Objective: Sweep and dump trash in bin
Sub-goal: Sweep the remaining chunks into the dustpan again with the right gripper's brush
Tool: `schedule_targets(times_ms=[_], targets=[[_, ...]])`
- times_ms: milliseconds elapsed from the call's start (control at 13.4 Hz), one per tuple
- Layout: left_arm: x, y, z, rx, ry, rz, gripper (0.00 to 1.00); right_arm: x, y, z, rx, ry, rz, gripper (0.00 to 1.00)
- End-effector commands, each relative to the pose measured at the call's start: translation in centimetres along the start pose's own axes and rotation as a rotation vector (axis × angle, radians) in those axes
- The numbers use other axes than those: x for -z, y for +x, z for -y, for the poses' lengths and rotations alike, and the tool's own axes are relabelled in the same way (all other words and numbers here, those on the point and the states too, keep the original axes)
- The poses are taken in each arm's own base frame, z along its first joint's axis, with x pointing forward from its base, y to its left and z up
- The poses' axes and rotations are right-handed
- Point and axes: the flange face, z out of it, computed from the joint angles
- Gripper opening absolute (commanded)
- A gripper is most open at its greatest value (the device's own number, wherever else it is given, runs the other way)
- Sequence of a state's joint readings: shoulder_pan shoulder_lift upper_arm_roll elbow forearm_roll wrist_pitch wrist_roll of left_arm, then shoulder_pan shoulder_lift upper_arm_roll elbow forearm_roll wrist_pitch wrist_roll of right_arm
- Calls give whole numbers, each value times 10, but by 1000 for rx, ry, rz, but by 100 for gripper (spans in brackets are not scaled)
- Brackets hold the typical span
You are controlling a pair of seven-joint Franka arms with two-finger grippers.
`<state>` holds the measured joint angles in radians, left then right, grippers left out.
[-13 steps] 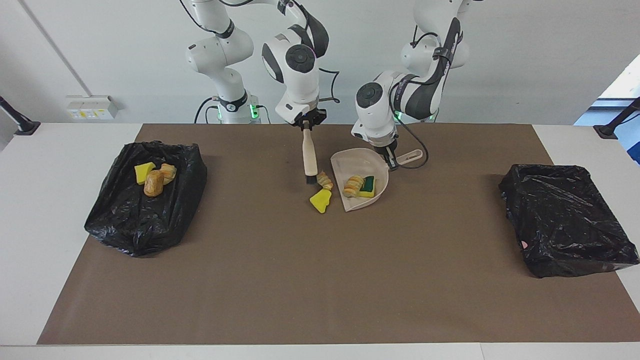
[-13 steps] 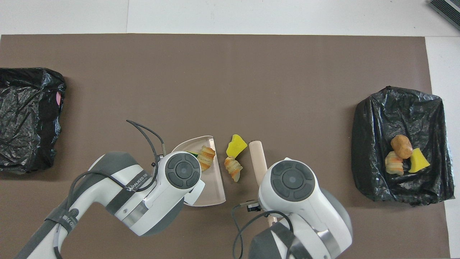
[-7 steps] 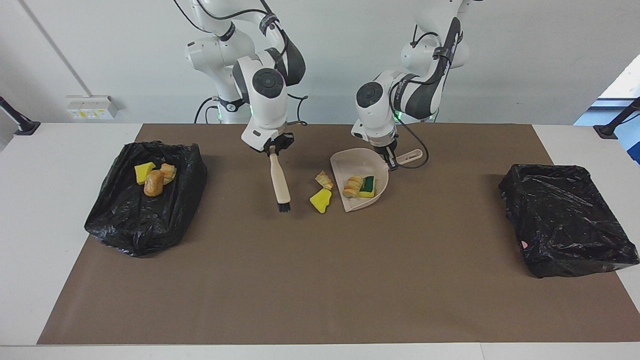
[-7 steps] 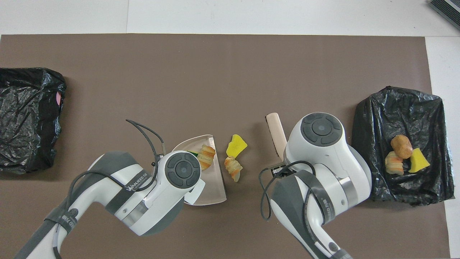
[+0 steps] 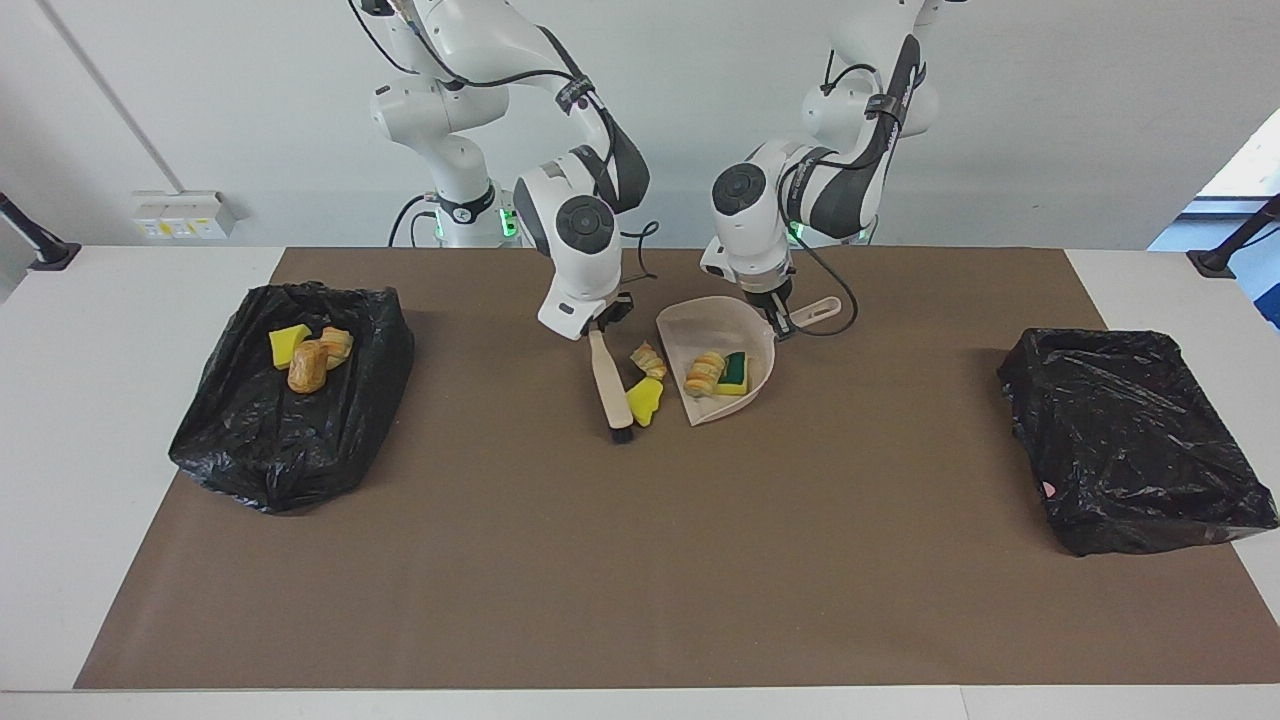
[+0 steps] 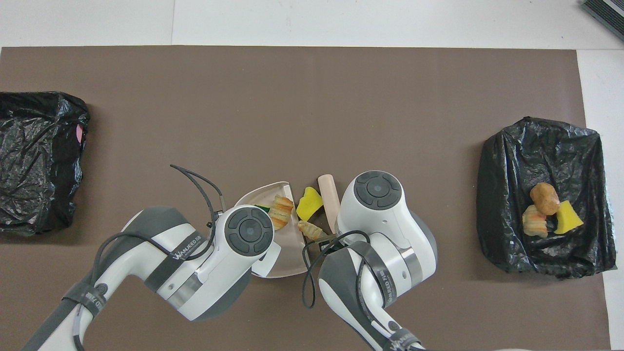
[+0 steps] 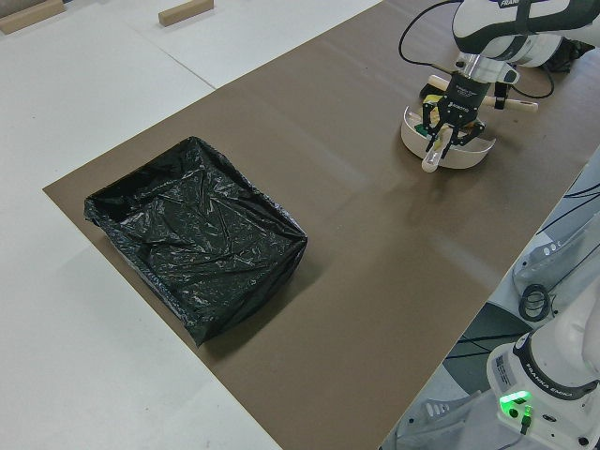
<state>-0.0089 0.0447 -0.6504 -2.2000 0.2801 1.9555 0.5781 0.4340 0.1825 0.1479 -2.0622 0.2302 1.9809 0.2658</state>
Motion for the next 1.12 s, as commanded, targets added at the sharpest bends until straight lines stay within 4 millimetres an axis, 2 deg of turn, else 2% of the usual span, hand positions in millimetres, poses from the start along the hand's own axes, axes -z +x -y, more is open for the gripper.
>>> schedule_targets(times_ms=[0,149,299,747,1046], targets=[[5,4,-2,26,0,-22,0,-4,-21,25,-43,86,19,0],[5,4,-4,23,-1,-18,0,-6,-37,53,-38,146,43,0],[4,4,-3,18,0,-19,0,-5,-44,64,-49,191,60,0],[2,2,3,10,0,-36,0,-3,-41,61,-54,193,61,0],[-1,2,8,-21,-4,-47,0,19,-49,60,-91,177,56,0]])
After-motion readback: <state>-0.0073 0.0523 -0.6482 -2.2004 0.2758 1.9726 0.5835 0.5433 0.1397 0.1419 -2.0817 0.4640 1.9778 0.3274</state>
